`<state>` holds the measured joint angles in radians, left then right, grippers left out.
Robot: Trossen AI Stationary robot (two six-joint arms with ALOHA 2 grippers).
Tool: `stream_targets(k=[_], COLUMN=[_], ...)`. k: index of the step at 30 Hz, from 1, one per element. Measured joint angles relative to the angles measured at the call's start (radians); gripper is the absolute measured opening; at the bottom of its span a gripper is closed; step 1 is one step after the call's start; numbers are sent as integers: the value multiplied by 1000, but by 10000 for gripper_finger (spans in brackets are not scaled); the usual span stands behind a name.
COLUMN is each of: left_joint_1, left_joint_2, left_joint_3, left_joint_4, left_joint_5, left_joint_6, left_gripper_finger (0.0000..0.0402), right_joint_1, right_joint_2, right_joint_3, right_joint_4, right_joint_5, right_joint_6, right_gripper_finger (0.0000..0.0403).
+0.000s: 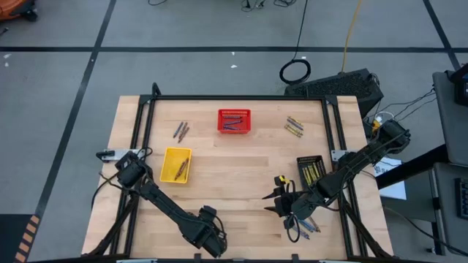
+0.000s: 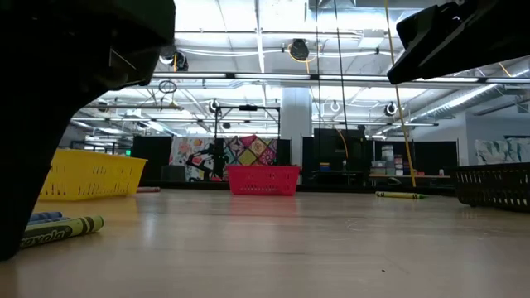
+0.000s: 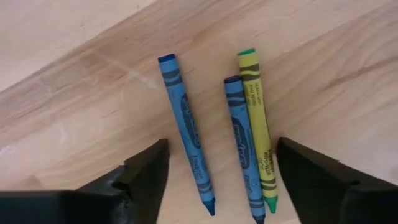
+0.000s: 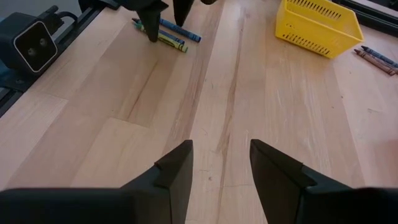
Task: Sort crayons
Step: Put the blue crayon into the red basket
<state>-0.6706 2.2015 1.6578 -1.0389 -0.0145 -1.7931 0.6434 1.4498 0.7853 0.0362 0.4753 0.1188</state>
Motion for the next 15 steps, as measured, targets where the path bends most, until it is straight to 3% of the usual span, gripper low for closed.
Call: stream_targets(k=[12,15], left_joint_1=[17,29], left_joint_2=[0,1], left_joint_3=[-21,-20], left_joint_4=[20,18], left_joint_5=[22,21], left_joint_6=[78,102], left_gripper_finger=[134,104], right_joint_1=[70,98], right_joint_2=[-29,-60], right_joint_3=[0,0], right_joint_4=[-131,-185], right_joint_5=[1,42], right_joint_6=[95,138], right_gripper_finger=[144,144])
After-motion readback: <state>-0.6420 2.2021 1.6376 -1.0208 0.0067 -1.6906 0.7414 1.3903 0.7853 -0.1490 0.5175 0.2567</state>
